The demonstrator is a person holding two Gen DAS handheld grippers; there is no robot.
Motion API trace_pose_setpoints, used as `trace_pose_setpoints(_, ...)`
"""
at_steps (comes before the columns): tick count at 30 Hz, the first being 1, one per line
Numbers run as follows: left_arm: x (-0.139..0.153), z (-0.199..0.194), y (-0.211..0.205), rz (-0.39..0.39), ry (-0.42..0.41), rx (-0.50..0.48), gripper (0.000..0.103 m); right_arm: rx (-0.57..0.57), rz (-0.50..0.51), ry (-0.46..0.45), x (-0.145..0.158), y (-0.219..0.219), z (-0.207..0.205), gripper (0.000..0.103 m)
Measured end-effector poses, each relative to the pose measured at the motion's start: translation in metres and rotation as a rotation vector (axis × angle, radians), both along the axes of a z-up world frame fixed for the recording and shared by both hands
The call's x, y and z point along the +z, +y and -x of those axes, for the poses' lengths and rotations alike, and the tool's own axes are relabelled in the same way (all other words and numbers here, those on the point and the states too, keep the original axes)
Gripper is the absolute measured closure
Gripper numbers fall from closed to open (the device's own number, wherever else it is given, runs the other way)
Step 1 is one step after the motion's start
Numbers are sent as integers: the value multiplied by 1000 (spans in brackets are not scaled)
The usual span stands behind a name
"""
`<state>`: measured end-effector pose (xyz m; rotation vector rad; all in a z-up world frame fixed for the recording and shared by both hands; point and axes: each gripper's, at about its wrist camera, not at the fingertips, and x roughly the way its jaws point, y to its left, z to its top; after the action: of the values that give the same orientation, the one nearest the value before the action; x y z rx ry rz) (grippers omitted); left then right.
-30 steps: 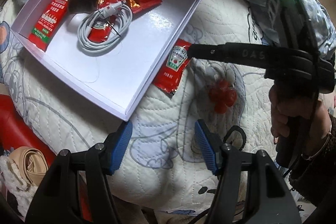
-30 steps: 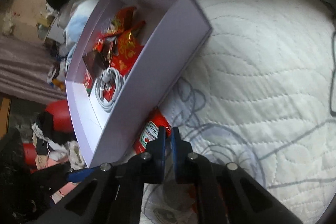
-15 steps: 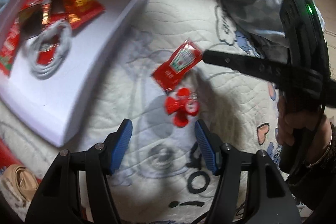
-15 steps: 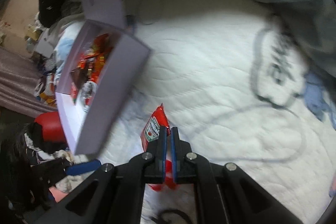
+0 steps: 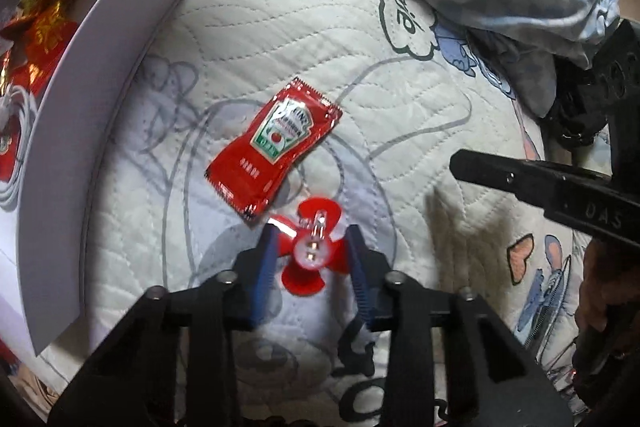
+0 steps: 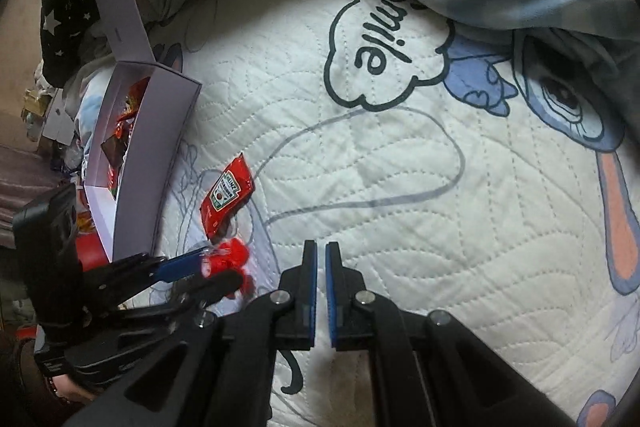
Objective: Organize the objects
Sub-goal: 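Grasp the red fan toy with the left gripper while the right reaches the Heinz sachet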
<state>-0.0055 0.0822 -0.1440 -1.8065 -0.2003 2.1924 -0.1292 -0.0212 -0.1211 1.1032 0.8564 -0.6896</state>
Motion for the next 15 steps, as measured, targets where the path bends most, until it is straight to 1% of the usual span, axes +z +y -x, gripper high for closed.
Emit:
trace_pose_setpoints(1,0,0,0,1,3,-4,84,10,2,4,1,1,-2,99)
trace_pose_setpoints(4,2,1,2,0,9,-18,84,57,22,29,2,1,-10,99)
trace_pose_setpoints(6,5,-1,3,25,8,-28,84,93,44,47,3,1,-18,98)
trace_pose_setpoints(9,9,-7,-3,45,-1,-27,84,142,62,58,5,0,-32,90)
trace_pose_setpoints(12,15,-15,-16,53,-22,5,84,177,75,54,7,-3,-47,79)
trace_pose_setpoints(13,16,-17,-19,51,-26,14,84,186,81,58,7,-3,-51,70)
trace_pose_setpoints(14,18,-20,-23,50,-30,22,84,198,88,56,7,-3,-56,57)
trace_pose_setpoints(15,20,-22,-28,54,-35,33,84,212,92,44,8,-4,-62,52)
